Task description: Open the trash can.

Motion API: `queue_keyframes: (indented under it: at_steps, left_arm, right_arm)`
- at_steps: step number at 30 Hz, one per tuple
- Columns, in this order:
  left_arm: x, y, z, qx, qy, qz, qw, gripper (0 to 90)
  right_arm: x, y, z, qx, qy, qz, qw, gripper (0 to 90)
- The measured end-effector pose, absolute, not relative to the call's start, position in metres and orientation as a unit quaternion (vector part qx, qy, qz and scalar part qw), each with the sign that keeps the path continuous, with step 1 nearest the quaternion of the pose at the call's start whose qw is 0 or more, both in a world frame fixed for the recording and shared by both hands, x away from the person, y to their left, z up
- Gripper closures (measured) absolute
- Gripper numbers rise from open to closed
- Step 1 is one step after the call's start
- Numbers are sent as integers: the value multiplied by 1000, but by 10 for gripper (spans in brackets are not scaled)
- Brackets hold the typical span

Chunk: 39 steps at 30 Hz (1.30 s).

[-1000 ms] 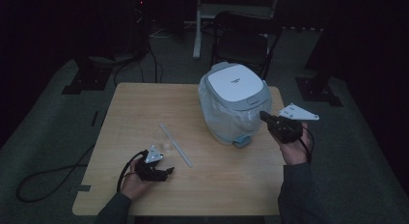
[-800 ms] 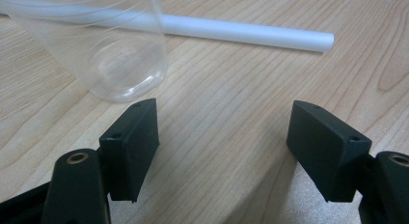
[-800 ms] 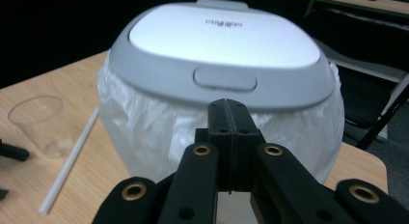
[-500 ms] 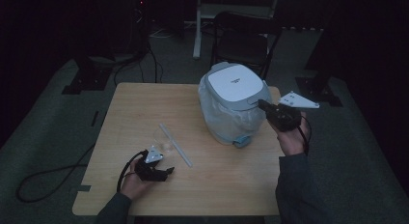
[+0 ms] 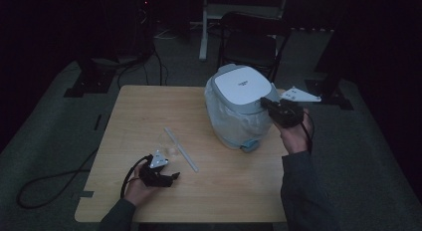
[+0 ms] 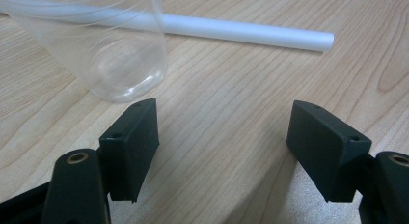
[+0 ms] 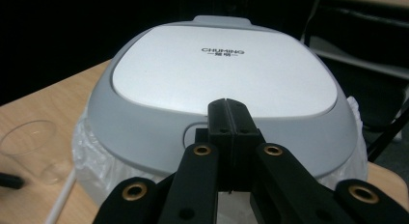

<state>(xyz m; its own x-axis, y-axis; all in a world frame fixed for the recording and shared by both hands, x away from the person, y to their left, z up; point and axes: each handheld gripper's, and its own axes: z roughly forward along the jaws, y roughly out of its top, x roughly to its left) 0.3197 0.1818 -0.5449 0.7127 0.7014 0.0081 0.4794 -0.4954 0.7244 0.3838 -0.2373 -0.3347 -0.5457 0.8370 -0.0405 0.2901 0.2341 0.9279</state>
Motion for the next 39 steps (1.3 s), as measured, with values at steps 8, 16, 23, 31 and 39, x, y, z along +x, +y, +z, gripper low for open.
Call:
queue_keyframes:
  at_steps: [8, 16, 23, 31, 39]
  left_arm:
    - [320, 182, -545, 851, 347, 153, 363, 279]
    - [320, 182, -545, 851, 347, 153, 363, 279]
    - [320, 182, -545, 851, 346, 153, 364, 279]
    - [320, 182, -545, 852, 346, 152, 363, 279]
    - [320, 182, -545, 853, 344, 152, 363, 277]
  right_arm:
    - [383, -237, -334, 387, 736, 475, 287, 900]
    - [380, -238, -333, 388, 739, 471, 284, 900]
    - [374, -240, -337, 383, 731, 481, 296, 774]
    - [356, -249, -340, 381, 720, 495, 302, 656]
    - [344, -257, -360, 383, 721, 491, 304, 597]
